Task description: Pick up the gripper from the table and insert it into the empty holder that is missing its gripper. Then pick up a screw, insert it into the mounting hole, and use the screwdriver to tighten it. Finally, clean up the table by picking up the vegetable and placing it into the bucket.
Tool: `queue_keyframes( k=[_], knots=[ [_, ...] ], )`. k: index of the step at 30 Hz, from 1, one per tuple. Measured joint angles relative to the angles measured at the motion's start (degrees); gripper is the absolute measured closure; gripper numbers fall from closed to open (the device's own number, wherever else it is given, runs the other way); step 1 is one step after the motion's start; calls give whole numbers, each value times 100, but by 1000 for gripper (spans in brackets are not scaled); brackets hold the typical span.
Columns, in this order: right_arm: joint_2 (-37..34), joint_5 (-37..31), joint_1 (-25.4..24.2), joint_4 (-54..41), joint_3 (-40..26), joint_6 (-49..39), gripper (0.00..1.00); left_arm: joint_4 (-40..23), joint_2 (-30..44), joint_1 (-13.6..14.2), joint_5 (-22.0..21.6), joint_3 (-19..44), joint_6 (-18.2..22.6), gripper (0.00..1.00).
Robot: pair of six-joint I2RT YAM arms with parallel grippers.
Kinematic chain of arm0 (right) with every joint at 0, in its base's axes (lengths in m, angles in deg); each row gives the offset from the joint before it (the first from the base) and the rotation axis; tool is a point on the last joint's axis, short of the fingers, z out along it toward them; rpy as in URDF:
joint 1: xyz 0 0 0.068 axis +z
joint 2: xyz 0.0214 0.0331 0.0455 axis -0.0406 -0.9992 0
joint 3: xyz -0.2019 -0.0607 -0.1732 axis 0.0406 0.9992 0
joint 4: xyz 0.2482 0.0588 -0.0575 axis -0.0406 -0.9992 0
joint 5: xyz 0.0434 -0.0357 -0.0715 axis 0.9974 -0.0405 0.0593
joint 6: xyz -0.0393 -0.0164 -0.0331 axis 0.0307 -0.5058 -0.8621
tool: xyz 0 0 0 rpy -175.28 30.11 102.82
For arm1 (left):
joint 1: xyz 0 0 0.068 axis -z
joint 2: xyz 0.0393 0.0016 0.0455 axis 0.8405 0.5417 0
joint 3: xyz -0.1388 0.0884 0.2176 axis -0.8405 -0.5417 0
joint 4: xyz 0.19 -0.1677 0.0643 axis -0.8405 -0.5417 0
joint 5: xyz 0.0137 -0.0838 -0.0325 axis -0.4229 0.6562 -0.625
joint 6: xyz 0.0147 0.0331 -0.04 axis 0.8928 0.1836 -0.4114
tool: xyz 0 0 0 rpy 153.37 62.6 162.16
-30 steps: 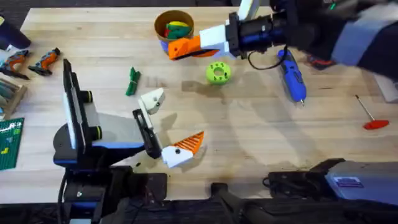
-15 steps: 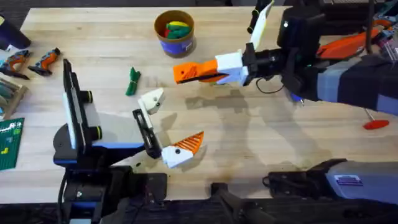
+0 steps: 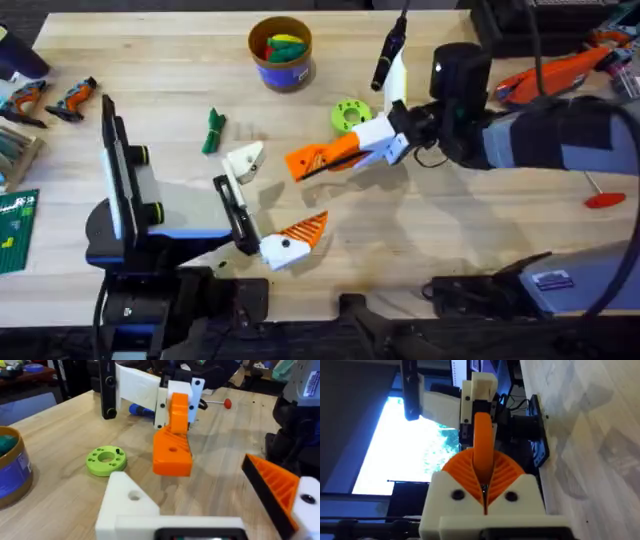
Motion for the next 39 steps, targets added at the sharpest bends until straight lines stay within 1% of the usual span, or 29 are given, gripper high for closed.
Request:
queue_keyframes(
  k=[7, 17, 27, 31, 33, 35, 39],
  knots=[
    [0, 2, 123, 84, 60, -4, 986, 0, 0, 0, 0, 0, -2, 15],
    [0, -346, 600, 99, 42, 2, 986, 0, 0, 0, 0, 0, -2, 15],
    [-23, -515, 656, 116, -294, 161, 986, 0, 1, 0, 1, 0, -2, 15],
    [-199, -581, 705, 140, -346, 223, 986, 0, 0, 0, 0, 0, -2, 15],
    [-304, -589, 744, 392, -353, 332, 986, 0, 0, 0, 0, 0, -2, 15],
    [-410, -600, 773, 849, -360, 521, 986, 0, 0, 0, 0, 0, -2, 15],
    [-560, -599, 792, 1656, -362, 1056, 986, 4, 0, -2, -20, 0, 9, 15]
  ],
)
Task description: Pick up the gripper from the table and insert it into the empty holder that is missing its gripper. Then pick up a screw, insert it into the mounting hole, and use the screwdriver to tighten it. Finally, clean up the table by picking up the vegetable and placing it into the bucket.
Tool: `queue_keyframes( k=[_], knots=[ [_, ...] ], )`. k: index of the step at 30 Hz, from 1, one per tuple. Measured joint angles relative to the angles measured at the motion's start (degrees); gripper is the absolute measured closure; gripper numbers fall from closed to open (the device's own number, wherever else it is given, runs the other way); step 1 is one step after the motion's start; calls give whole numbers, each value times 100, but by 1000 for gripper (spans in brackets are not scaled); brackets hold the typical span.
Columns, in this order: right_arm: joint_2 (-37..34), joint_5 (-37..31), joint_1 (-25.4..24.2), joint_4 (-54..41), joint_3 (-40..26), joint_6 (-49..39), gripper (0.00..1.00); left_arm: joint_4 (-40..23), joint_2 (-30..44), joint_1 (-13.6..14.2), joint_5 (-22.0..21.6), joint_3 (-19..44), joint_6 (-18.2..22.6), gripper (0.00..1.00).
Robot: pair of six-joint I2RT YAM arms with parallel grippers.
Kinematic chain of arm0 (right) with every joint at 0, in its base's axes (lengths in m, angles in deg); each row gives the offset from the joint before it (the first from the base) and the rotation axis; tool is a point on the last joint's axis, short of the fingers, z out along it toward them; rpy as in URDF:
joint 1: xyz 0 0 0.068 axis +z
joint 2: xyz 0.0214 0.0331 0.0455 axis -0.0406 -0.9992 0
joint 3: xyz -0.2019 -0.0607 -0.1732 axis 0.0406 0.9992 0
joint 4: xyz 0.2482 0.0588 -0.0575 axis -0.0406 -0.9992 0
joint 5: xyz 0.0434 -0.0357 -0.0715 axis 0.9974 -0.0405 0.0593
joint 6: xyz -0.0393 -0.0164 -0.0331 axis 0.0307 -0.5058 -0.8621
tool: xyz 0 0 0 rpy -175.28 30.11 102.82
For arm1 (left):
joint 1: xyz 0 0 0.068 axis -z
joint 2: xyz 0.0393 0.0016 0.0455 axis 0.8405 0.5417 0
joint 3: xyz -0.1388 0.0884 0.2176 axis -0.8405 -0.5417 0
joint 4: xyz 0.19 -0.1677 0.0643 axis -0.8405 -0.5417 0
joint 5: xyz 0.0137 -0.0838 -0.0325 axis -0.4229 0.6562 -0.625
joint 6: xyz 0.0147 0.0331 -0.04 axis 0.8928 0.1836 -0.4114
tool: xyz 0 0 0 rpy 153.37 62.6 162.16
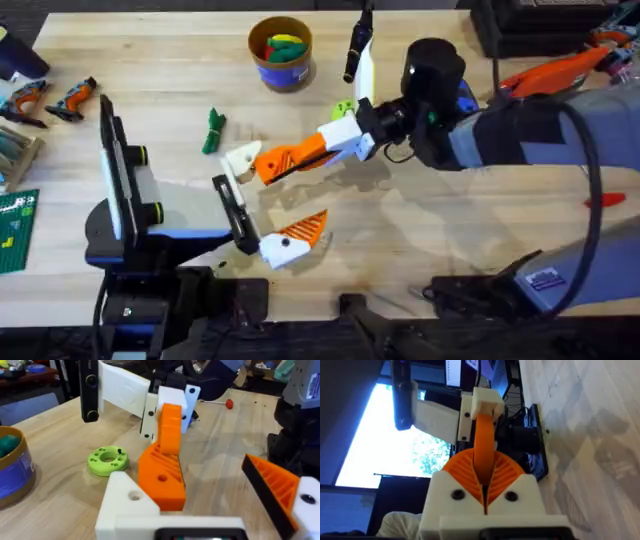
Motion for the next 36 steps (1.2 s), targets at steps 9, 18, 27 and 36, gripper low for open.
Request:
queue_keyframes(
  k=[9, 18, 27, 36],
  knots=[
    [-40, -49, 0, 119, 0, 643, 986, 0, 0, 2, -2, 0, 0, 15],
    [-236, -151, 0, 397, -4, 898, 987, -4, 2, 2, 17, 0, -57, 15],
    [-235, -318, 170, 417, -7, 911, 987, -7, 2, -7, 17, 0, -75, 15],
    [-234, -564, 302, 419, -22, 916, 987, -7, 2, -8, 11, 0, -103, 16]
  ],
)
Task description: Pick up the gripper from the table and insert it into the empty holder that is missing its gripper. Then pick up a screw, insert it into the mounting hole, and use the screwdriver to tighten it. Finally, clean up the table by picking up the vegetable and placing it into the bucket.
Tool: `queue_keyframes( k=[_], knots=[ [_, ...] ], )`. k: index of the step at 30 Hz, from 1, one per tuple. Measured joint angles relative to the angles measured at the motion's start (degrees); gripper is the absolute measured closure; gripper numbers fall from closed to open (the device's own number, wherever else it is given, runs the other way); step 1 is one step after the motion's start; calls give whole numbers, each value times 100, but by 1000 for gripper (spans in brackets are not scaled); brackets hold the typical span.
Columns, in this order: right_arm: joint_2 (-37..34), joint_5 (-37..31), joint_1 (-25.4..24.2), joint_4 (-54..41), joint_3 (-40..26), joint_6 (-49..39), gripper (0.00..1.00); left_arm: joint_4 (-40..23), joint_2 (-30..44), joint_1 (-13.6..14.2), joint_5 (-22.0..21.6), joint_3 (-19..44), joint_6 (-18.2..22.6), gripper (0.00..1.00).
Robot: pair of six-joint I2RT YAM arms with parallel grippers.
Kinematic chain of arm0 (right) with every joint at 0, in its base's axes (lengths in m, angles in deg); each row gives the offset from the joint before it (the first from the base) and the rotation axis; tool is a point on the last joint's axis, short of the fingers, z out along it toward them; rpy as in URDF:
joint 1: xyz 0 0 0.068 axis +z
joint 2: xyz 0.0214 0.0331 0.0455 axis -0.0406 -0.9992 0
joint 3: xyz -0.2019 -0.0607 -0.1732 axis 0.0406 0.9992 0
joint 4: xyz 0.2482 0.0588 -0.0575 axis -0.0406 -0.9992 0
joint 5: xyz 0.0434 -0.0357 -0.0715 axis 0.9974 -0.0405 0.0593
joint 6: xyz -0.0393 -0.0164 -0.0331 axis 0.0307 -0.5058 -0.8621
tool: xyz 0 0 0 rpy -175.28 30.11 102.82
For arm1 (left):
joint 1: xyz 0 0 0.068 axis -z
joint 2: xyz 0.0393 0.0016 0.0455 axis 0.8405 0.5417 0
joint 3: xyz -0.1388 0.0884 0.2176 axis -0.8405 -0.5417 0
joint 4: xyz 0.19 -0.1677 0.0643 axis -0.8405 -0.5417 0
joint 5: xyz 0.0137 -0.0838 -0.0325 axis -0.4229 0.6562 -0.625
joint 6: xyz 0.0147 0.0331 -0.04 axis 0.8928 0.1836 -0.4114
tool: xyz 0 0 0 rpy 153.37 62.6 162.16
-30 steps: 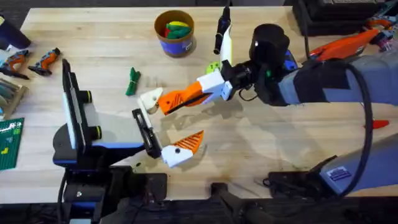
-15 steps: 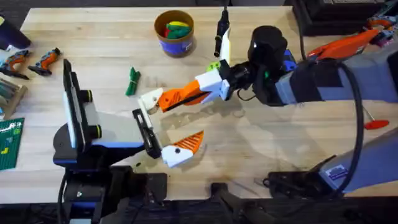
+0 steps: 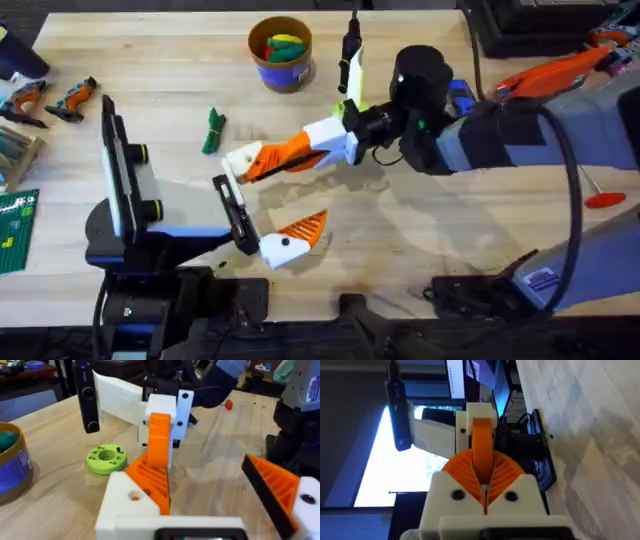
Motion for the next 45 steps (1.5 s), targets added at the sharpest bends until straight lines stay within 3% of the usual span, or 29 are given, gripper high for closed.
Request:
queue_keyframes(
  k=[35, 37, 38, 39, 45],
  knots=[
    [-76, -478, 234, 44, -107, 161, 973, 15, 4, -37, -108, -1, -101, 15],
    [-82, -527, 240, 8, -107, 179, 753, 17, 2, -35, -99, 0, -76, 15],
    [-165, -640, 282, -24, -107, 192, 321, 4, 4, -13, -21, 0, -50, 15],
    [-193, -664, 289, -26, -107, 176, 214, 4, 2, -13, -9, 0, -39, 15],
    [-214, -703, 285, -44, -107, 192, 178, 2, 2, -13, 7, 0, -33, 14]
  ],
)
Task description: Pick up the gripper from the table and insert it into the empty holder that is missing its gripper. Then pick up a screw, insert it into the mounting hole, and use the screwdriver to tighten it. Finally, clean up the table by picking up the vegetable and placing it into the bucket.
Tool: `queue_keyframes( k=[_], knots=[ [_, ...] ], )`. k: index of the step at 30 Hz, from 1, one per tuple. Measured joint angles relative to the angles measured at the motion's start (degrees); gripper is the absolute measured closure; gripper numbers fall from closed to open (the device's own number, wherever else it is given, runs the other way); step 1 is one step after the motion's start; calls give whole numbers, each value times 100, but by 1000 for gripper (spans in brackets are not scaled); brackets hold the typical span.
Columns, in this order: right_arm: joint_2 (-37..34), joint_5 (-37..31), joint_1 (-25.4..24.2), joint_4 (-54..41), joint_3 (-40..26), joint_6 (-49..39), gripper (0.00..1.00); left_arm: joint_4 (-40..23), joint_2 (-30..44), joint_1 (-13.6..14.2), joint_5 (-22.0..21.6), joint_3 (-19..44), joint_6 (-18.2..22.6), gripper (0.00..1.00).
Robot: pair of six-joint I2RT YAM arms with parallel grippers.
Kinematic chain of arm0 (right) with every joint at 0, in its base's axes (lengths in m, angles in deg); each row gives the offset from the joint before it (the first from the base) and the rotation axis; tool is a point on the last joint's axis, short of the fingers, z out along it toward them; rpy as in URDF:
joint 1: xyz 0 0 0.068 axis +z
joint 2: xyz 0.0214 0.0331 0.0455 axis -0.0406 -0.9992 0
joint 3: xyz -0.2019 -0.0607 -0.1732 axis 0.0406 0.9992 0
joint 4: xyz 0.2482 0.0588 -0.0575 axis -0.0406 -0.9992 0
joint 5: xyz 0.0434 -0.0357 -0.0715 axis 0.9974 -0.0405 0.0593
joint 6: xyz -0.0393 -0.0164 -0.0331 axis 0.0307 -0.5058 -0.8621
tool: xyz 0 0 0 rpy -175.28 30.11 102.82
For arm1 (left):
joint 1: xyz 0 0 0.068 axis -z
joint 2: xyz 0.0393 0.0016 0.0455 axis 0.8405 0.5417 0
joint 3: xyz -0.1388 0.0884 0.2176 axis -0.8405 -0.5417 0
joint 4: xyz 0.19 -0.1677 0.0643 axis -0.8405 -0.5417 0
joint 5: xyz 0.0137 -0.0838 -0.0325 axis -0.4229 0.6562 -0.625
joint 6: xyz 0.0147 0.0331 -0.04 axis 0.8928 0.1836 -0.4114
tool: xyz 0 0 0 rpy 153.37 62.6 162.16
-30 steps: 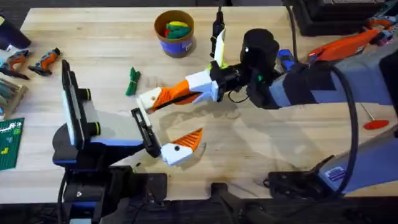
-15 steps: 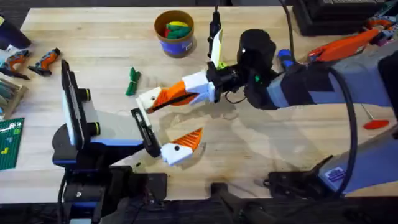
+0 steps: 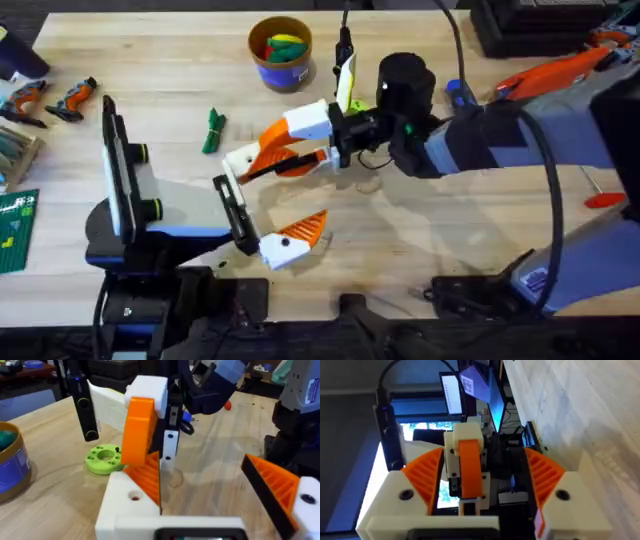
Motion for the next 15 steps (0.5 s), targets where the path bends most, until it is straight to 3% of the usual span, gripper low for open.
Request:
queue_keyframes(
  k=[4, 7, 10, 15],
  knots=[
    [22, 64, -177, -195, -22, -114, 175, 0, 0, 0, 0, 0, 0, 15],
    [200, 171, -428, -1283, -193, -528, 175, 0, 2, -2, 2, 0, 2, 15],
    [579, 219, -757, -2968, -520, -1274, 175, 0, 0, -2, 2, 0, 2, 15],
    [1148, 139, -1451, -6541, -1619, -3241, 175, 0, 0, -1, 2, 0, 7, 15]
  ],
)
